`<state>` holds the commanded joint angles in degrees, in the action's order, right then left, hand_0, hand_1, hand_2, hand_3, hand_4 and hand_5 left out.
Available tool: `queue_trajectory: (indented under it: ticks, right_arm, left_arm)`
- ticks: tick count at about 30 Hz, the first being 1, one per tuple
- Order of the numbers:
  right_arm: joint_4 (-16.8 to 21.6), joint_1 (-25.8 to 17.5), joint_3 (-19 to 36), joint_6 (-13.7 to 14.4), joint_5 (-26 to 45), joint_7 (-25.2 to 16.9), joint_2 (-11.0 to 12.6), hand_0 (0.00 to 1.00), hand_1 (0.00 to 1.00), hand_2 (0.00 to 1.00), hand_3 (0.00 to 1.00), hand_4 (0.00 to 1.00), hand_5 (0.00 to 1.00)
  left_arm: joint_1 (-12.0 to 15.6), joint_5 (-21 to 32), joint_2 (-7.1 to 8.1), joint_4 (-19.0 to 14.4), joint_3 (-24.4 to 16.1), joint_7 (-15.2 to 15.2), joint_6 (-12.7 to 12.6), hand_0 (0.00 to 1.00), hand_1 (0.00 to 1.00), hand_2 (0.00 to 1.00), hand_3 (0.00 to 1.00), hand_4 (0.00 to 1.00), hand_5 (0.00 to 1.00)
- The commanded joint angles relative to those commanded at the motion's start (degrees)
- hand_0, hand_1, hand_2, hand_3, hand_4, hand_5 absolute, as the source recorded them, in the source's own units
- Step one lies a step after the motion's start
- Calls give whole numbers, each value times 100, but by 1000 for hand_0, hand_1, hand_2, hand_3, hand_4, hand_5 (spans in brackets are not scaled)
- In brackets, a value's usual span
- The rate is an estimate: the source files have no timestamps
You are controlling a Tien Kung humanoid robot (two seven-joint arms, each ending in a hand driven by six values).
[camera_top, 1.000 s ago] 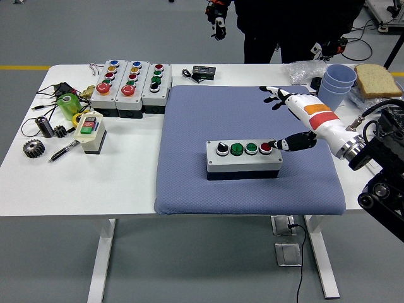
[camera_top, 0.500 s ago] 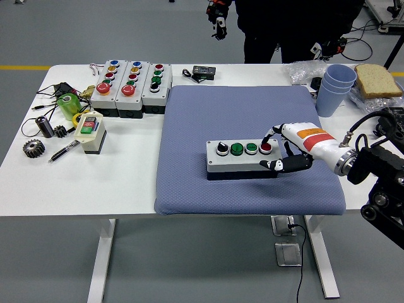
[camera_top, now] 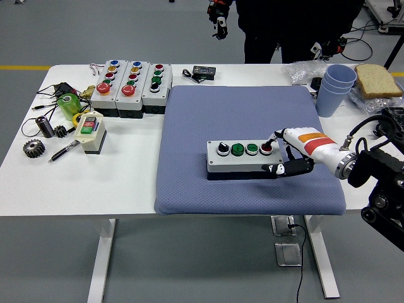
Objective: Pick up the button,place it on the desk,press the button,press the button
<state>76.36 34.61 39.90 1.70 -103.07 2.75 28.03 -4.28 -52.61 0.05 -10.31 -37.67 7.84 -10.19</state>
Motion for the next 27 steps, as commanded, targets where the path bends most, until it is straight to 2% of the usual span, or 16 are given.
queue_trajectory:
  ticks: [6, 9, 17, 23, 27]
  right_arm:
    - [0, 8, -5, -48, 7, 22, -17, 149, 2, 169, 652, 861, 630]
    - [9, 26, -5, -163, -3, 78, -34, 149, 2, 169, 650, 862, 632]
    - [238, -20, 259, 119, -50, 53, -35, 149, 2, 169, 651, 863, 632]
    - [431, 27, 359, 112, -134, 103, -129, 148, 2, 169, 652, 864, 634]
    - [399, 60, 238, 81, -131, 131, -208, 149, 2, 170, 653, 866, 636]
  left_arm:
    - [-2, -11, -3, 0, -10, 3, 0, 627, 660, 679, 602, 340, 643]
    - [-1, -10, -3, 0, -16, 4, 2, 627, 660, 680, 603, 339, 641]
    - [-9, 70, 3, 0, 47, -17, -2, 627, 660, 680, 603, 339, 641]
    - [-11, 52, 5, 0, 31, -16, 1, 627, 660, 680, 603, 339, 641]
    - [-13, 26, 1, 0, 9, -12, 0, 627, 660, 679, 602, 339, 640]
